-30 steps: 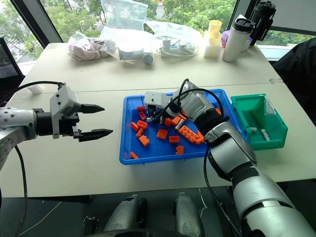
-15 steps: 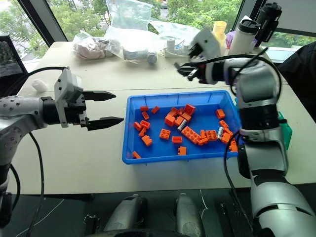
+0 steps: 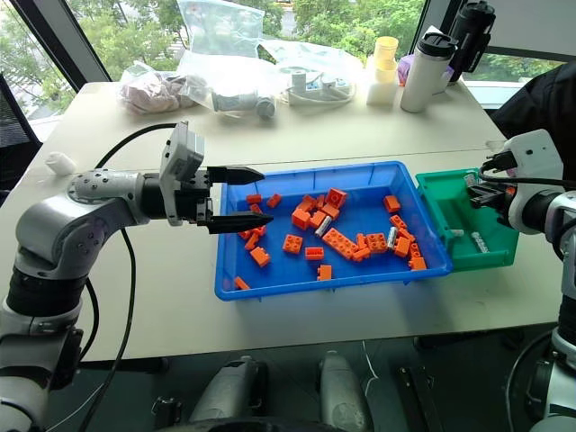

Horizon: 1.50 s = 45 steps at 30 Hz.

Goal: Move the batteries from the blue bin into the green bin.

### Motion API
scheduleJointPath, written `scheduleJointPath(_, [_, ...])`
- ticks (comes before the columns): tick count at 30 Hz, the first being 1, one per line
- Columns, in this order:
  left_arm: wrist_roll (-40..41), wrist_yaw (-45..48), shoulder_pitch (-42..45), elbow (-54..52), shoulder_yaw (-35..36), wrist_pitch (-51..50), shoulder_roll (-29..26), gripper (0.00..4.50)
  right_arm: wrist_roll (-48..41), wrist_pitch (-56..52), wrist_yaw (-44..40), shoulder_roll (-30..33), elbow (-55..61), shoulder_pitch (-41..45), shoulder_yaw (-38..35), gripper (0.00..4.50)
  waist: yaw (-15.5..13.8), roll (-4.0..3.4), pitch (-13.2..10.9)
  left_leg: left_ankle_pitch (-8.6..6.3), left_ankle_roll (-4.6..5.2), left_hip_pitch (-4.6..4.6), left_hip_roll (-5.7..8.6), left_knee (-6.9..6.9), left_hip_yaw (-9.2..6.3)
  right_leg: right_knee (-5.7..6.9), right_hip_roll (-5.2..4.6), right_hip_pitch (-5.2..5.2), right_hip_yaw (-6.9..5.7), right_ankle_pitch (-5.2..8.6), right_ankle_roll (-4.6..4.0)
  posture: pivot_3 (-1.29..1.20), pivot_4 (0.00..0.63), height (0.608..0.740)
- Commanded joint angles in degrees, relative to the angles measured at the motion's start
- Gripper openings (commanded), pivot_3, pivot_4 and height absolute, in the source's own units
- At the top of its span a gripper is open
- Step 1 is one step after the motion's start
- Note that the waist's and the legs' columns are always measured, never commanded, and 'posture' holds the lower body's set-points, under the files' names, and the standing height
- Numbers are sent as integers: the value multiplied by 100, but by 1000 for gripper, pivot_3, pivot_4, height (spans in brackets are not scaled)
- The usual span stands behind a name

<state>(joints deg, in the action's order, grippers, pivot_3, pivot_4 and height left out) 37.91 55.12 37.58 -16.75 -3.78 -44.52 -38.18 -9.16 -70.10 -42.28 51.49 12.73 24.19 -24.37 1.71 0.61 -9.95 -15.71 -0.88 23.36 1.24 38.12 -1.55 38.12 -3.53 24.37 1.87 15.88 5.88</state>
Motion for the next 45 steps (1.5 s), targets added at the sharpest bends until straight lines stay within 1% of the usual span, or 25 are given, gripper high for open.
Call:
scheduleJointPath(1, [-254,193,182,25,-123,260,-99,4500,-118,111,264,-14,-14,-12,-244,14,-49,0,0,0,0,0,1,0,-1,0,0,0,0,0,0,0,150,740])
scheduleJointPath(7, [-366,240,204,39,-89,324,-110,4500,-288,278,528,-84,-376,47,-225,14,-109,0,0,0,0,4,6,4,0,-4,-5,-1,0,0,0,0,150,740])
scheduleJointPath(9, [-358,230,189,3,-53,305,-123,4500,-328,314,606,-72,-455,40,-210,1018,-105,0,0,0,0,4,6,5,0,-4,-5,-2,0,0,0,0,150,740])
scheduleJointPath(10, [-354,231,179,-9,-41,301,-131,4500,-346,332,640,-66,-483,40,-202,1305,-102,0,0,0,0,4,6,5,0,-4,-5,-2,0,0,0,0,150,740])
scheduleJointPath(12, [-356,216,151,-28,-6,293,-165,4500,-368,400,683,-23,-540,40,-154,2255,-100,0,0,0,0,4,5,5,-1,-3,-5,-2,0,0,0,0,150,740])
scheduleJointPath(14, [-370,202,135,-20,40,294,-220,4500,-345,585,745,43,-641,136,-82,3361,-93,0,0,0,0,4,5,4,-1,-3,-4,-2,0,0,0,0,150,740])
scheduleJointPath(15, [-366,204,135,-12,55,296,-244,4500,-350,679,766,68,-681,200,-58,3747,-85,0,0,0,0,3,5,5,-1,-3,-4,-2,0,0,0,0,150,740])
scheduleJointPath(18, [-395,230,135,39,87,338,-332,4500,-564,1152,693,-34,-680,502,-125,3747,-71,-1,-1,0,0,2,4,4,0,-2,-3,-2,0,0,0,0,150,740])
scheduleJointPath(21, [-538,194,185,243,178,476,-446,4500,-1185,1303,273,-264,-317,756,-101,3747,-68,-1,-1,0,0,1,2,3,-1,-3,0,-2,-1,0,0,0,150,740])
scheduleJointPath(24, [-577,274,213,422,265,531,-594,4500,-1631,1170,-21,-407,12,848,276,3747,-74,0,-1,0,0,2,1,4,-3,-3,1,-2,-2,0,0,0,150,740])
scheduleJointPath(26, [-561,365,163,381,270,516,-701,4500,-1743,1155,-116,-509,192,802,690,3747,-77,1,-1,0,0,3,1,5,-3,-4,-1,-2,-2,0,0,0,150,740])
scheduleJointPath(29, [-567,381,86,280,251,499,-777,4500,-1706,1387,-252,-611,399,530,1342,3747,-115,2,-2,0,0,4,4,5,-4,-5,-4,-2,-3,0,0,0,150,740])
scheduleJointPath(32, [-529,320,-30,116,273,422,-783,4500,-1522,1603,-196,-760,449,307,1967,3747,-103,3,-2,0,0,8,5,8,-8,-6,-6,-4,-7,0,0,0,150,740])
scheduleJointPath(36, [-449,189,-187,-141,333,267,-777,4500,-1415,1841,-218,-920,427,221,2508,3747,-95,3,-2,0,0,7,4,8,-10,-5,-5,-3,-7,0,0,0,150,740])
scheduleJointPath(38, [-403,127,-276,-262,372,184,-799,4500,-1501,1825,-353,-970,452,272,2705,4275,-86,3,-2,0,0,6,4,8,-10,-4,-5,-3,-7,0,0,0,150,740])
scheduleJointPath(39, [-384,108,-304,-301,388,155,-810,4500,-1489,1840,-393,-969,467,295,2797,4447,-85,3,-2,0,0,6,3,8,-10,-4,-4,-3,-7,0,0,0,150,740])
scheduleJointPath(45, [-335,16,-379,-453,421,43,-803,4500,-1201,1913,-371,-1055,181,571,3331,4447,-90,3,-2,0,0,5,3,9,-11,-5,-4,-3,-8,0,0,0,150,740])
